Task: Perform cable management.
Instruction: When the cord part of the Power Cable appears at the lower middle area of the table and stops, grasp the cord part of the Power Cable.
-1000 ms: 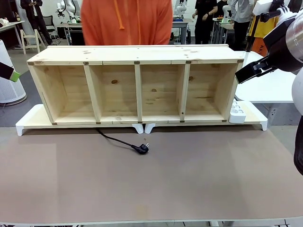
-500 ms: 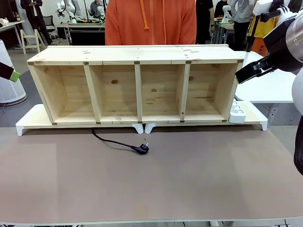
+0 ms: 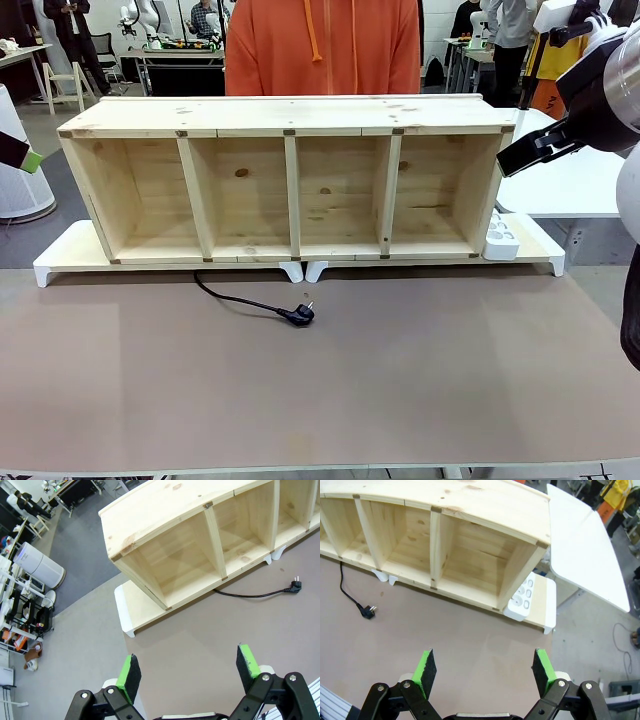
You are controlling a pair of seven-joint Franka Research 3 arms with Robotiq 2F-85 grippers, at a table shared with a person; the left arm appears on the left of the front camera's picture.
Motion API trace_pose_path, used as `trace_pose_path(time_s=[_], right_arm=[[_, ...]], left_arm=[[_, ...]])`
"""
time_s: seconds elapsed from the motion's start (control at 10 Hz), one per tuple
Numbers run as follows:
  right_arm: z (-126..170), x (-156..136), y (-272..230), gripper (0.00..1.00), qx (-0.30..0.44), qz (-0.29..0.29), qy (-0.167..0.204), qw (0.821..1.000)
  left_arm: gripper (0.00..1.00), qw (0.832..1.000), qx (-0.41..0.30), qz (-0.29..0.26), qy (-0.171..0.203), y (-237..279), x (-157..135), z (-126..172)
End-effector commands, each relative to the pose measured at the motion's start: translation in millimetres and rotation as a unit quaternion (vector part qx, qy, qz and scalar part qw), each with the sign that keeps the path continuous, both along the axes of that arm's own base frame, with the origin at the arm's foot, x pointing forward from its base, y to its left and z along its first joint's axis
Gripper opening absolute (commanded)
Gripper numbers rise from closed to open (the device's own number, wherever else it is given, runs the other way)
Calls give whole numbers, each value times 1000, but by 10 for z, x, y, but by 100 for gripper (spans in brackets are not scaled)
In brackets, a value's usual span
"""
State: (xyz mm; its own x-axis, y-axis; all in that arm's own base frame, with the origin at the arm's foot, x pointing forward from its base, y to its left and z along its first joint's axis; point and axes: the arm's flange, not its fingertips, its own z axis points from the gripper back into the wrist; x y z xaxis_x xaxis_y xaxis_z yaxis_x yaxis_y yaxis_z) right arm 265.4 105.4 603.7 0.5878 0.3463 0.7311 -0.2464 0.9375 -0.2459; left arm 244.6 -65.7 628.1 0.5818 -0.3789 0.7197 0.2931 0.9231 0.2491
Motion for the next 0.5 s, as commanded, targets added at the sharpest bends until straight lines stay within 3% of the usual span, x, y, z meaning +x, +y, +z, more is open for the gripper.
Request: trace_pose_path(time_s=[0.0, 0.4], right_arm=[[2, -1, -10, 100, 0, -2, 0, 1000], [-26, 198, 303, 100, -18, 53, 31, 998]], left_arm=[[100, 1000, 0, 1, -3, -1, -7, 13], [100, 1000, 0, 1, -3, -1, -7, 13]])
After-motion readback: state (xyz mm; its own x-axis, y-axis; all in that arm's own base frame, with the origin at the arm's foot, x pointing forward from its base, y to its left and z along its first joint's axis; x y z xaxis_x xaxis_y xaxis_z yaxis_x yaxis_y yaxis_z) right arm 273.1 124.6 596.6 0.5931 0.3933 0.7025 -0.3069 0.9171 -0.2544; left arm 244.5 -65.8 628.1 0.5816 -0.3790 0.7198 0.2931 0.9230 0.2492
